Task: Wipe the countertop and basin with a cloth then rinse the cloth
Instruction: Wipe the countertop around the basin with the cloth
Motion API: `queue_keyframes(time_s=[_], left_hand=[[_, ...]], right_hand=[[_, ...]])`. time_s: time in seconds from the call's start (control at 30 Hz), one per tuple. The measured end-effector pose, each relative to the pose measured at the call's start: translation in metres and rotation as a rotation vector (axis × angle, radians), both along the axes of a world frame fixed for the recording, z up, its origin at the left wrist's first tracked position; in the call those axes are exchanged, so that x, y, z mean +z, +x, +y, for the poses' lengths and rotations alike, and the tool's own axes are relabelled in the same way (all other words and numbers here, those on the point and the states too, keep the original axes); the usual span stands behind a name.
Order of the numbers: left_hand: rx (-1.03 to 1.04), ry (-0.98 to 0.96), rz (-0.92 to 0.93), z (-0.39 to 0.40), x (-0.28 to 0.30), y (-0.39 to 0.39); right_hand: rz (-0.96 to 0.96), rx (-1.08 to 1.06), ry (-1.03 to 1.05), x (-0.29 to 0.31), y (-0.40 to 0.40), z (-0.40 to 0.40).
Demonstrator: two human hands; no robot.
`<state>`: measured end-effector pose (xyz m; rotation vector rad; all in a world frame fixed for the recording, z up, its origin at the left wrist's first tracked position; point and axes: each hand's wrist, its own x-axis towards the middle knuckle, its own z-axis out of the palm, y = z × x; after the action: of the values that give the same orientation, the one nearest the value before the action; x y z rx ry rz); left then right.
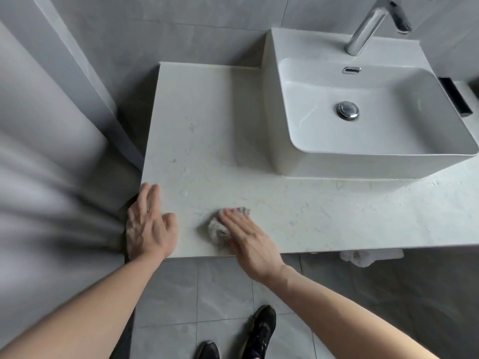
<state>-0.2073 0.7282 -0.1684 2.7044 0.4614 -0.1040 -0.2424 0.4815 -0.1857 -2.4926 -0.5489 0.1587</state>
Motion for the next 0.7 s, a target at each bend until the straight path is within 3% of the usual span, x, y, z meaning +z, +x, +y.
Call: queue_keyframes(time_s=[0.17, 0.33, 0.43, 0.6, 0.7], left_hand=[[-0.002, 0.005, 0.010, 0.001, -0.001, 0.001], [0.000, 0.014, 0.018, 0.002, -0.002, 0.001], [-0.001, 0.019, 0.022, 0.001, -0.002, 0.002], [0.011, 0.008, 0.030, 0.001, -0.001, 0.002], [0.012, 0.014, 0.025, 0.000, 0.000, 0.003]], right_hand=[[-0.082, -0.437, -0.002, 0.013, 0.024, -0.084], [0.000, -0.568, -0.118, 0.002, 0.044, -0.113], [-0.019, -0.424, -0.149, -0.004, 0.041, -0.071], [-0.018, 0.044, -0.120, 0.000, 0.005, 0.017], [0.006, 0.159, -0.105, -0.002, -0.006, 0.028]])
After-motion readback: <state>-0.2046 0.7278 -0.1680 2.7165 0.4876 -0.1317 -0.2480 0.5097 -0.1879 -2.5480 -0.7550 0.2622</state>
